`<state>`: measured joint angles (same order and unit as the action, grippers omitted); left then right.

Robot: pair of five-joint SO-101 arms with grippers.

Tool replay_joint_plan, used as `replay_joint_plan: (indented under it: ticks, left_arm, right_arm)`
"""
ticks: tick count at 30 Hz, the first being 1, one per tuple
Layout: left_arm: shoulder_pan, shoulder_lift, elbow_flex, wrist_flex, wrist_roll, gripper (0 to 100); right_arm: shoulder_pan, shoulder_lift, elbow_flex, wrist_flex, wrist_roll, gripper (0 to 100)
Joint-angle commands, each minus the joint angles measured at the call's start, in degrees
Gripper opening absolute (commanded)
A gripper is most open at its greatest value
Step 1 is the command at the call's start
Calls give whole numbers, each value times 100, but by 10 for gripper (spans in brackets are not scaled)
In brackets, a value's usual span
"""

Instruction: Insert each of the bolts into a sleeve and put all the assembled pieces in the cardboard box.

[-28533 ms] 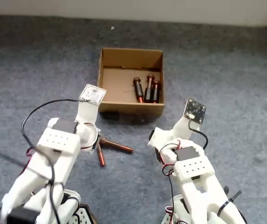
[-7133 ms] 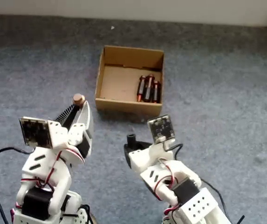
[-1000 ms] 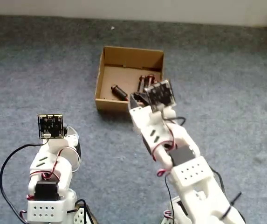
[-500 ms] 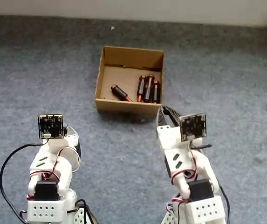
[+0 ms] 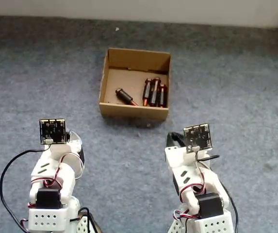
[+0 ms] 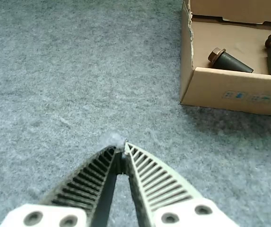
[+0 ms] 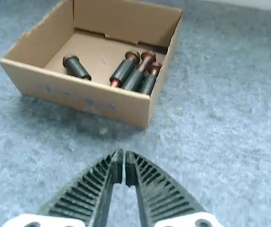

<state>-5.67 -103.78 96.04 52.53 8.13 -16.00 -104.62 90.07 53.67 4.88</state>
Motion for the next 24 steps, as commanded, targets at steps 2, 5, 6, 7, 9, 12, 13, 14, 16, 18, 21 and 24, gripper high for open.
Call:
replay_joint_plan:
  ticks: [2,5,6,7,9,12,13,14,16,18,21,24]
  left_arm:
    - [-48,-40,110,-114,-44,24]
    - [84,-40,110,-105,-44,24]
    - [145,-40,110,-105,-44,24]
    - [189,-40,110,-88,-44,24]
    - [277,-40,110,9,-44,24]
    - [444,-40,110,193,-44,24]
    - [488,-40,110,264,-44,24]
    - [523,-40,110,316,-53,24]
    - [541,-40,110,396,-141,24]
    - [549,-40,110,519,-466,23]
    - [655,-40,110,844,-888,21]
    - [725,-40,110,1319,-1099,21]
  right_arm:
    - [189,-57,-22,892,62,5]
    - [409,-48,-22,1288,70,5]
    - [470,-48,-13,1393,70,5]
    - [532,-48,40,1464,70,5]
    - [629,-48,365,1455,70,5]
    - [673,-48,1138,1165,70,5]
    - [673,4,1367,1165,70,5]
    - [690,-40,1525,1235,70,5]
    - [822,-40,1420,1464,70,5]
    - [971,-40,1367,1666,70,5]
    - [1068,-40,1367,1771,70,5]
    - [1068,-40,1367,1771,70,5]
